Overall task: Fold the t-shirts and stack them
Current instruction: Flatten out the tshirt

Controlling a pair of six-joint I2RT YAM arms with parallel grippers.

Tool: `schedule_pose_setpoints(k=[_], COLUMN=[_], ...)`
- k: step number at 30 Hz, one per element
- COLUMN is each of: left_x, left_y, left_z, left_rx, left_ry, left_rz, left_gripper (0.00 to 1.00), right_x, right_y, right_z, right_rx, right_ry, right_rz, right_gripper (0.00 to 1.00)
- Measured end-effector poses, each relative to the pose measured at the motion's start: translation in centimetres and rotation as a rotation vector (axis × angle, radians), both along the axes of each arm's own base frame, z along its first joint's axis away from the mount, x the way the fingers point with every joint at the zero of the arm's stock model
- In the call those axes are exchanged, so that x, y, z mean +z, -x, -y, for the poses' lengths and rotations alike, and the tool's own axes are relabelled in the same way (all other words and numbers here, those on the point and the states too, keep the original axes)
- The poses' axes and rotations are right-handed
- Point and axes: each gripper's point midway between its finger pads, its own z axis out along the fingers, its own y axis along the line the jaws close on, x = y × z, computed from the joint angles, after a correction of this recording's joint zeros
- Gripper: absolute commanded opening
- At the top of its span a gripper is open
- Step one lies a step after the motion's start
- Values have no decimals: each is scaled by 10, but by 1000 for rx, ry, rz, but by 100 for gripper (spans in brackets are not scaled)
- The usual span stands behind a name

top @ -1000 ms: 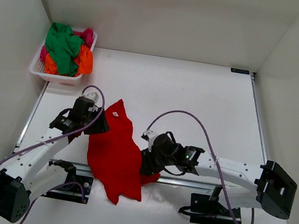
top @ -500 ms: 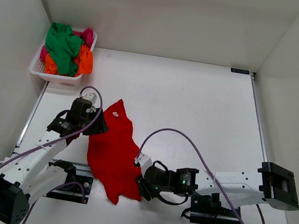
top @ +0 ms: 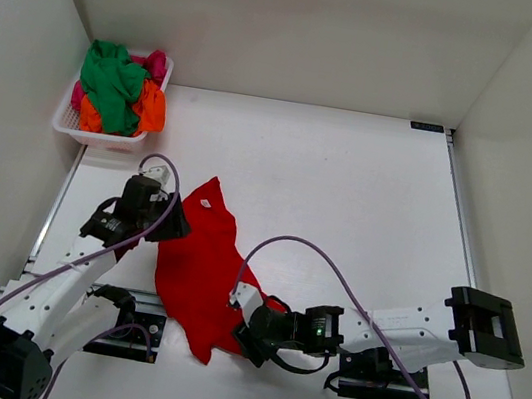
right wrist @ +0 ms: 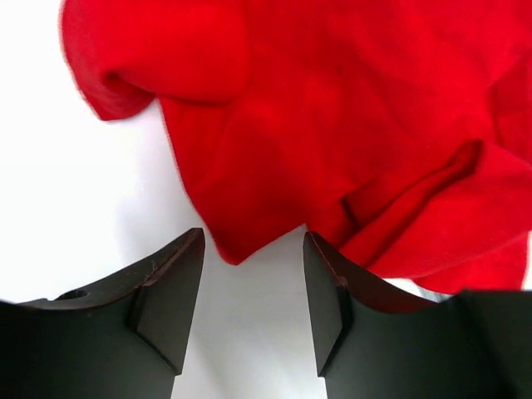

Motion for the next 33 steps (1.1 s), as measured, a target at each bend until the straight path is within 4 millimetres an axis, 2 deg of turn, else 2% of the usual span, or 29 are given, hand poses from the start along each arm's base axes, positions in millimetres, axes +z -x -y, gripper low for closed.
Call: schedule_pose_setpoints(k=[1, 4, 6, 8, 13, 15, 16, 18, 20, 24, 26, 29, 31, 33], left_x=[0, 0, 0, -2, -3, -3, -2, -3, -2, 0, 2, 6, 9, 8], left_y=[0, 0, 1, 2, 4, 4, 4, 4, 4, 4, 3, 3, 2, 2], left_z=[-1, -1, -1, -2, -2, -1, -1, 0, 0, -1, -3, -2, 2, 8], left_rx=[2, 2, 2, 2, 1, -1, -1, -2, -3, 2, 4, -9, -27, -50], left_ry=[0, 2, 3, 3, 5, 8, 9, 10, 11, 17, 21, 30, 45, 61], left_rz=[-1, -1, 0, -2, -5, -3, -2, -3, -3, 5, 16, 35, 50, 65], left_gripper=[64, 64, 63, 63, 63, 64, 64, 64, 64, 64, 64, 63, 65, 63], right_x=[0, 1, 0, -3, -8, -8, -9, -10, -10, -2, 14, 67, 126, 192], right_y=[1, 7, 10, 13, 17, 16, 15, 12, 7, -9, -26, -78, -135, -197], right_z=[0, -2, -1, 0, 1, 1, 1, -1, -2, -12, -21, -40, -47, -37], right_rx=[3, 20, 34, 48, 73, 83, 85, 92, 95, 81, 63, -19, -120, -238], right_ry=[-2, -10, -5, 5, 38, 42, 45, 49, 50, 32, 6, -104, -230, -348], right_rz=[-8, -32, -46, -58, -109, -133, -143, -154, -160, -161, -143, -83, -4, 118], right_gripper=[47, 31, 25, 24, 41, 44, 42, 31, 0, 0, 0, 1, 0, 0])
